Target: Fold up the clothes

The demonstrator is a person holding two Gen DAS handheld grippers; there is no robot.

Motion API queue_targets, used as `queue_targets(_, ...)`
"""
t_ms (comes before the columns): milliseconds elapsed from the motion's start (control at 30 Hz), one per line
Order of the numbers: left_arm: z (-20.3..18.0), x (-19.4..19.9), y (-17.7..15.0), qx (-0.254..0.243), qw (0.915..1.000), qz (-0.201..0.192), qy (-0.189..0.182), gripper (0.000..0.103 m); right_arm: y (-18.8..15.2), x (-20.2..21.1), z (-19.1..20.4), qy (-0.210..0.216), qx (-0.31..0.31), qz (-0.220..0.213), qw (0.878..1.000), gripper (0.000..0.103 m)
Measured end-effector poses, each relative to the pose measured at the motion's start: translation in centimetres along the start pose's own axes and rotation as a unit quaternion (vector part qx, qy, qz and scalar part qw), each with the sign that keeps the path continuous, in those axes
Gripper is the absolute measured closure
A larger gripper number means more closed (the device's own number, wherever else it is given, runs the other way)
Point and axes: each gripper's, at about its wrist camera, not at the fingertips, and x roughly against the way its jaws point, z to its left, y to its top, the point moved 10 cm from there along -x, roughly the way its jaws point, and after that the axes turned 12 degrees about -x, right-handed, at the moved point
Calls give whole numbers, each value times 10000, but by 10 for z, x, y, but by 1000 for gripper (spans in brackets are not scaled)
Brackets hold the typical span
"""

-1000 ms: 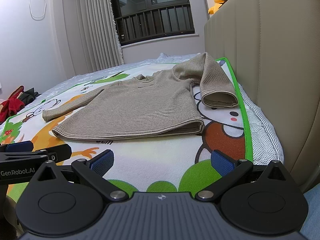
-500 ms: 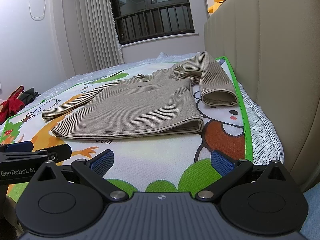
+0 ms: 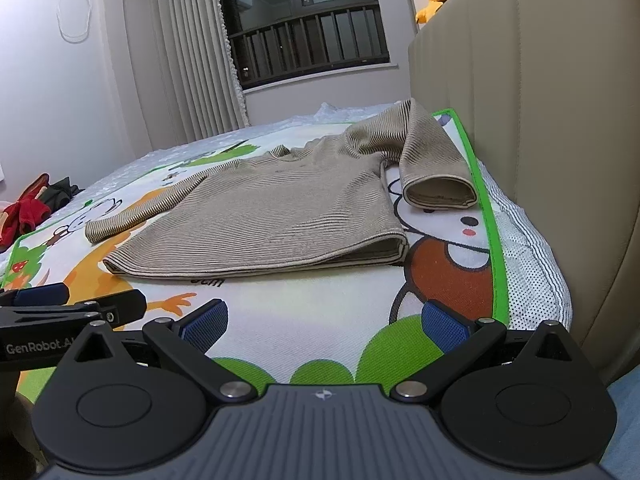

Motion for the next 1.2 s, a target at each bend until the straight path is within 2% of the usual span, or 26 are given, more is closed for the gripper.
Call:
queue_targets(333, -6, -13, -2, -19, 9998, 160, -108, 0, -3, -9, -9, -56, -128, 135, 9998, 0)
queue_targets(667, -19, -36, -14, -9, 9983, 510, -280, 0, -11, -27, -28, -62, -442, 289, 9986, 0)
queue_targets(933, -22, -58, -28, 85, 9956, 876, -330, 0, -12, -32, -34, 111, -577, 354, 9976, 0)
queue_targets(1200, -23, -67, -35, 180, 9936, 1060, -361, 0, -10, -31, -41, 305, -1096, 417, 9926, 0)
